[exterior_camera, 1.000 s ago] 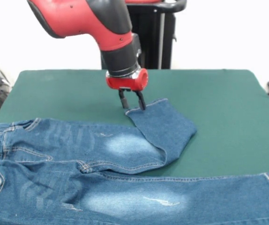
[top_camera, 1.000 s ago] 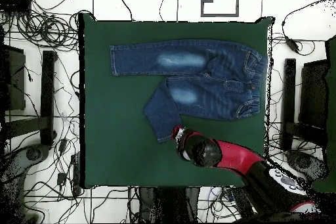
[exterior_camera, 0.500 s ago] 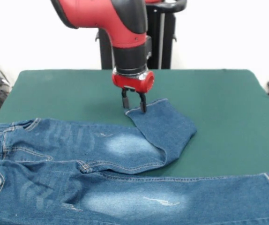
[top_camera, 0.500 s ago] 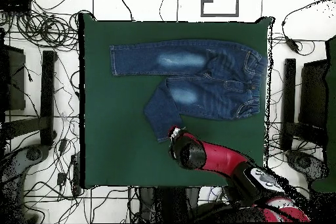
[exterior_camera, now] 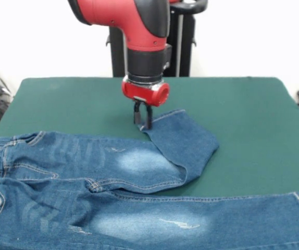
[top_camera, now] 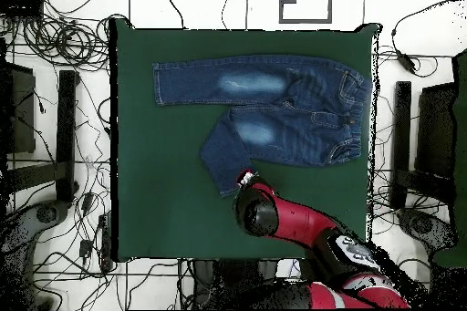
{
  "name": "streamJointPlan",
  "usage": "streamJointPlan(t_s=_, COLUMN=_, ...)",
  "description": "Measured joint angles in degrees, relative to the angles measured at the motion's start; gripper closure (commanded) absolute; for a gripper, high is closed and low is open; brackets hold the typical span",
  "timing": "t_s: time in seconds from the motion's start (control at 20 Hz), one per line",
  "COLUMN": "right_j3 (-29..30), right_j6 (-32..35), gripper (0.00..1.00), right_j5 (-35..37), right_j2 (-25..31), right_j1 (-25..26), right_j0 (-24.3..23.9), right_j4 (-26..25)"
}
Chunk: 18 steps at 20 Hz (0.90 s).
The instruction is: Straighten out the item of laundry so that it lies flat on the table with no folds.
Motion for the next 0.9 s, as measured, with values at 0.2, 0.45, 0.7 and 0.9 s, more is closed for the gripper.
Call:
streamJointPlan(t_s=0.2, right_j3=-0.02, right_j6=0.00, gripper=1.00, right_j5=-2.90, right_j2=-2.29, right_j1=0.00, right_j0=1.16, right_j4=2.93)
streamJointPlan(t_s=0.45, right_j3=-0.02, right_j6=0.00, gripper=1.00, right_j5=-4.04, right_j2=-3.65, right_j1=0.01, right_j0=1.86, right_j4=6.43)
streamJointPlan(t_s=0.7, right_j3=-0.01, right_j6=0.00, gripper=1.00, right_j5=-4.04, right_j2=-4.26, right_j1=0.01, right_j0=2.45, right_j4=9.27)
streamJointPlan(t_s=0.9, right_j3=0.00, right_j6=0.00, gripper=1.00, right_j5=-4.04, right_j2=-4.26, right_j1=0.01, right_j0=2.66, right_j4=10.05)
